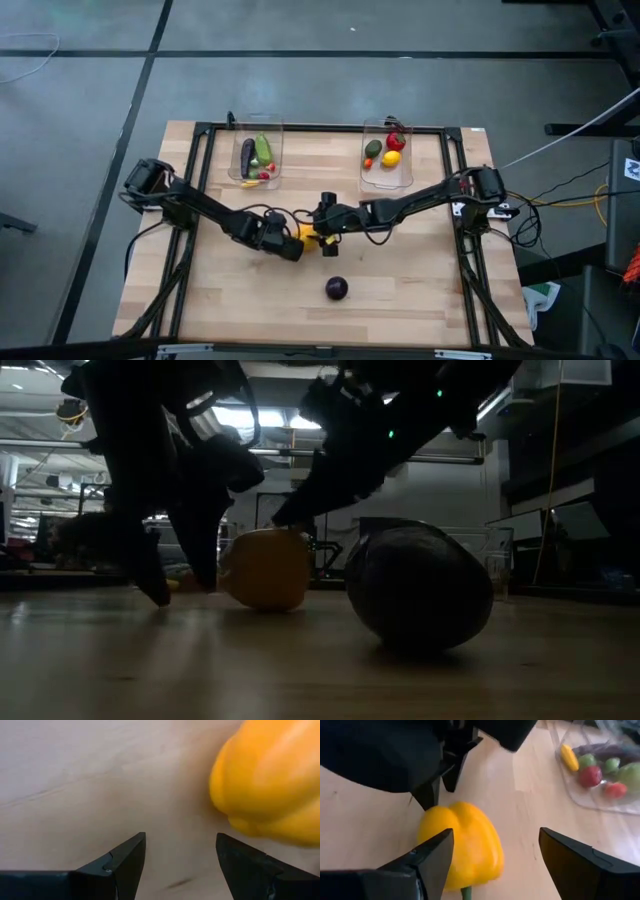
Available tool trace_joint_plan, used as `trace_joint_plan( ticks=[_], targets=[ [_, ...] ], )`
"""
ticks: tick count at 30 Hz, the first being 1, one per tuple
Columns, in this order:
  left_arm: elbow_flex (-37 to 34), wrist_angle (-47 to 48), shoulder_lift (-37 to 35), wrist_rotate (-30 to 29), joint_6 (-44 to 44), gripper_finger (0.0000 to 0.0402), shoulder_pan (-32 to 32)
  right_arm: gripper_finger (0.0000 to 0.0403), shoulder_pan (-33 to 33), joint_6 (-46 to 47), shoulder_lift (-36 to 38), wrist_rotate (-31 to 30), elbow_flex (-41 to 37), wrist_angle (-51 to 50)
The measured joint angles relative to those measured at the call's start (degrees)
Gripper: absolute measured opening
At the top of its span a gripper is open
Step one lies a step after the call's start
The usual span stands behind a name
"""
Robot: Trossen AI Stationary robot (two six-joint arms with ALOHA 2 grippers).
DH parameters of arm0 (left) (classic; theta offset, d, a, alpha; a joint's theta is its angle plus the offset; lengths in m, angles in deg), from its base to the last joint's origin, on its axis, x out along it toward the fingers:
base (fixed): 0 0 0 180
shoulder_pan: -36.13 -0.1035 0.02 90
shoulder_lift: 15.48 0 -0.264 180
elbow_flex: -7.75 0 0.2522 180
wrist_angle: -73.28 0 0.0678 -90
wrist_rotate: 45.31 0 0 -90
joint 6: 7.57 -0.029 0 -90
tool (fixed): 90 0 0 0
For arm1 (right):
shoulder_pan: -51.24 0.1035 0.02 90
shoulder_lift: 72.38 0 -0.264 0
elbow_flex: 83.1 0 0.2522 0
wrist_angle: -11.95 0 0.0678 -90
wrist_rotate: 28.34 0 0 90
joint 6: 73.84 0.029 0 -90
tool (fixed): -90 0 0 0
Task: Sort produce into baskets
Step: Put the yellow bell pepper into the left transparent bin
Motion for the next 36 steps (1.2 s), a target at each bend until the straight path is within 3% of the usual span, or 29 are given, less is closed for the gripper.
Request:
trace_joint_plan(
  ticks=[14,22,29,36],
  targets=[
    [0.0,-1.83,-9.64,1.34,-13.32,0.0237,0.02,0.0291,-0.02,-2.66,13.91,-0.22,0.0,-18.63],
    [0.02,-2.83,-10.24,1.31,-14.01,0.0237,-0.34,0.0291,-0.06,-3.2,17.99,-2.57,-0.02,-27.81],
    [0.02,-9.52,-10.24,-0.68,-22.56,0.0237,-0.46,0.0291,-0.02,-1.66,23.97,0.01,-0.1,-36.55],
    [0.02,-12.62,-10.24,-5.76,-27.61,0.0237,-0.48,0.0291,-0.02,3.61,27.13,1.23,-5.99,-33.66]
  ],
)
